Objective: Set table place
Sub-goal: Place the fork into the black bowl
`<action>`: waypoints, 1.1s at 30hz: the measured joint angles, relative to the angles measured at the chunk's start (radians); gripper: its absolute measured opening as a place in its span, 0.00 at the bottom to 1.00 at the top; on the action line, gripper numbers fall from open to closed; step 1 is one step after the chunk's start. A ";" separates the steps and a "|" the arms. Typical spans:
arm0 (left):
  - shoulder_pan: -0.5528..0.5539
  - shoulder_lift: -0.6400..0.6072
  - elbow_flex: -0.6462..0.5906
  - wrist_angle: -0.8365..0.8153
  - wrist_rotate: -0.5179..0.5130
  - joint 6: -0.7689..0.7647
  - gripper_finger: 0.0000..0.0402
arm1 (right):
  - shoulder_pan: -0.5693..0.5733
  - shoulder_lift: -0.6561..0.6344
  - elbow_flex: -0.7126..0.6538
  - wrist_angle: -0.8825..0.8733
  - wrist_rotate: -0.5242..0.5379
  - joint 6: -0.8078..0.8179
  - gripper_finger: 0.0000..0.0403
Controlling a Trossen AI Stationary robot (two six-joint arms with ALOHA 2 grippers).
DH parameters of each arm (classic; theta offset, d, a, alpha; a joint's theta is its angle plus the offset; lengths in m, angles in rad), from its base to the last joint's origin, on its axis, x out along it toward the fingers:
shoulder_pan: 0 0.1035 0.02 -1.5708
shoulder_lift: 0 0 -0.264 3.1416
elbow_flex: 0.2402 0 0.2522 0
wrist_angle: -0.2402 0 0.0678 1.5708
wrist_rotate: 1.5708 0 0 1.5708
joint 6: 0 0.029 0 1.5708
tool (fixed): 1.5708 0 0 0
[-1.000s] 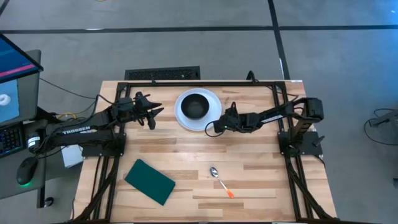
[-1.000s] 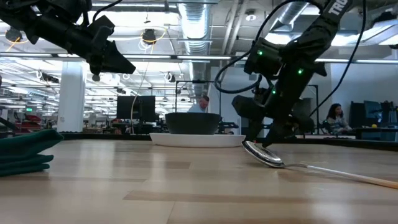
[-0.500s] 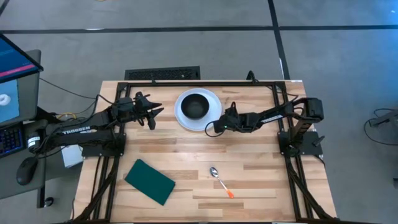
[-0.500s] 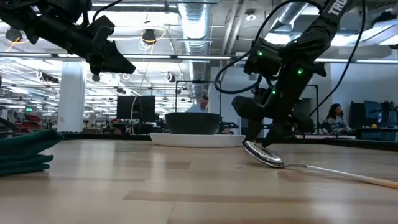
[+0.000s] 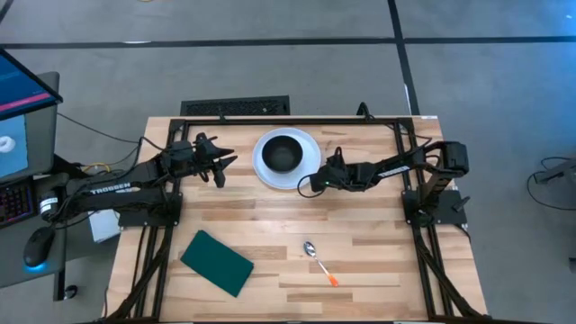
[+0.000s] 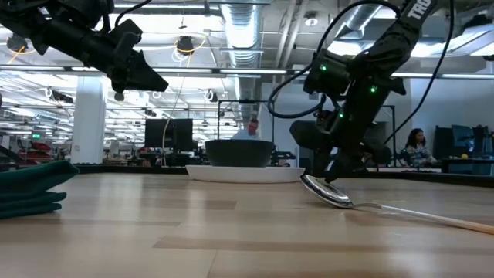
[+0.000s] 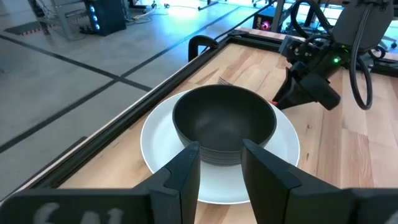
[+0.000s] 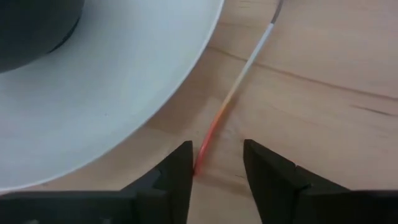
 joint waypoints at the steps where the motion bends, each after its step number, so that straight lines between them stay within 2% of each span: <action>1: 0.000 0.000 0.000 0.000 0.000 0.000 0.26 | 0.000 0.000 0.000 -0.001 0.001 0.000 0.40; 9: 0.000 0.000 0.000 -0.002 0.000 0.000 0.26 | 0.000 0.001 -0.001 -0.003 0.017 0.001 0.28; 25: 0.000 0.000 0.000 -0.014 0.000 0.000 0.26 | 0.000 0.002 -0.001 0.001 0.026 0.001 0.18; 33: 0.000 0.000 0.000 -0.014 0.000 0.000 0.26 | 0.000 0.002 -0.001 0.002 0.026 0.001 0.08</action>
